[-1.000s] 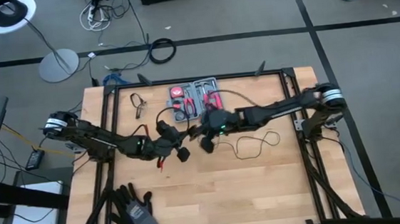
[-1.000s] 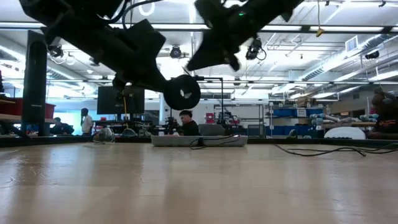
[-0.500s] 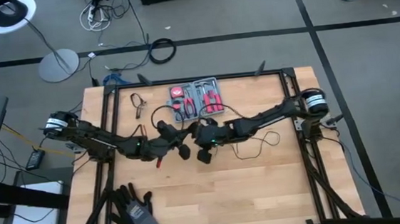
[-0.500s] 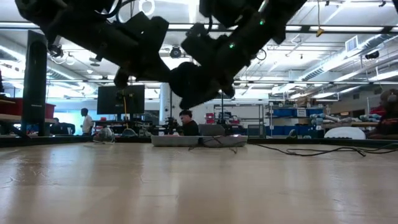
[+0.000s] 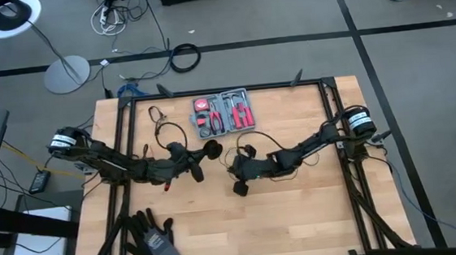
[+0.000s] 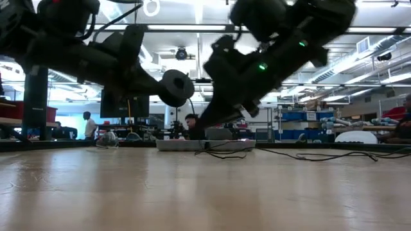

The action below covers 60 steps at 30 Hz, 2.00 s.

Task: Coil cords
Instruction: Coil the black wire onto the black spool

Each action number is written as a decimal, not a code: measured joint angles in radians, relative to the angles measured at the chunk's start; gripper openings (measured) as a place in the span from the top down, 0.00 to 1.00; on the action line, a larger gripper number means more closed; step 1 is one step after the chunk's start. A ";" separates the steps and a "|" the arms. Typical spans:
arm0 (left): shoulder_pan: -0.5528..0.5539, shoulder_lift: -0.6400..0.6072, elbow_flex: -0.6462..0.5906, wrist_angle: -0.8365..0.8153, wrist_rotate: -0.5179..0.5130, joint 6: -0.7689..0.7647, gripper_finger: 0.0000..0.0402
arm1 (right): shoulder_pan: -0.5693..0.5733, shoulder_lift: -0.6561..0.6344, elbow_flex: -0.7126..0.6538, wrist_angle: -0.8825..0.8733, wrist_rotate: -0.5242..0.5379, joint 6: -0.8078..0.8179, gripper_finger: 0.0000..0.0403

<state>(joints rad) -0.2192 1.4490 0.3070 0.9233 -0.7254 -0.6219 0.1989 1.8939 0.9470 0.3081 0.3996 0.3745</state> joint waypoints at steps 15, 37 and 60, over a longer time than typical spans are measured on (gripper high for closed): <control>0.000 0.000 -0.031 0.034 -0.014 0.006 1.00 | 0.034 0.001 -0.326 0.639 0.128 0.004 0.90; 0.003 0.000 -0.030 0.100 -0.016 0.092 1.00 | -0.042 0.001 -0.230 0.595 0.024 -0.106 0.66; 0.002 0.000 -0.029 0.116 -0.002 0.129 1.00 | -0.057 -0.264 -0.231 -0.008 0.076 0.051 0.66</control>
<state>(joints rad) -0.2169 1.4490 0.2783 1.0397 -0.7269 -0.4930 0.1421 1.6302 0.7162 0.2998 0.4759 0.4255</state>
